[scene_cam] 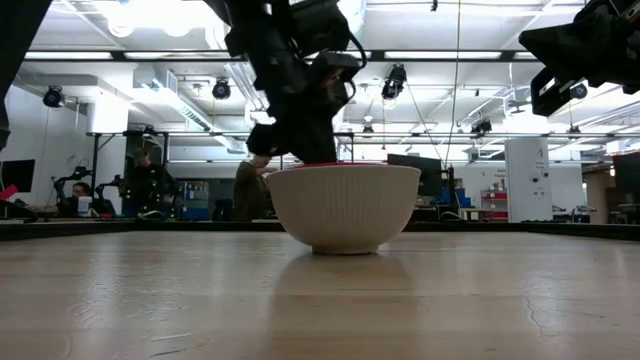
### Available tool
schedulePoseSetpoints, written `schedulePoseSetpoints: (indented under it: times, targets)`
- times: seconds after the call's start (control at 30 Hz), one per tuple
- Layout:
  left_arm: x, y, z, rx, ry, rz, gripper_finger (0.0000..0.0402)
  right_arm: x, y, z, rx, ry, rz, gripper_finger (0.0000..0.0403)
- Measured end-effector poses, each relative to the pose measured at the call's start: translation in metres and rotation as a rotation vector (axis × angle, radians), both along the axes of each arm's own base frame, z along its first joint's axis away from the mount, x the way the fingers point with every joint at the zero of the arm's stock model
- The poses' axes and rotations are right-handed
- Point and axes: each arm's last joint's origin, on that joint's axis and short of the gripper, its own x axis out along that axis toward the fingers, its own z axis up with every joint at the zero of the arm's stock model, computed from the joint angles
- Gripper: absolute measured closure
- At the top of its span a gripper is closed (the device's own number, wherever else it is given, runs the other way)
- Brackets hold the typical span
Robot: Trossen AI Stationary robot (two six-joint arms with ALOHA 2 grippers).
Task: Nest bowls inside each other
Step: Return to Home Position
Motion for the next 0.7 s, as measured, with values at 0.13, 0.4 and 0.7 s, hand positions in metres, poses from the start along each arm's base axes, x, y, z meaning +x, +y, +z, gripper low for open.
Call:
schedulePoseSetpoints:
  times: [0.13,0.4,0.7]
  targets:
    - [0.005,0.001,0.011,0.027,-0.037,-0.008,0.0305,0.0,0.0,0.0,0.0,0.0,0.0,0.0394]
    - [0.011,0.002,0.035,0.066,-0.102,-0.055,0.0301,0.0,0.0,0.0,0.0,0.0,0.0,0.0394]
    - [0.015,0.0,0.047,0.065,-0.157,-0.11,0.03,0.0,0.0,0.0,0.0,0.0,0.0,0.0394]
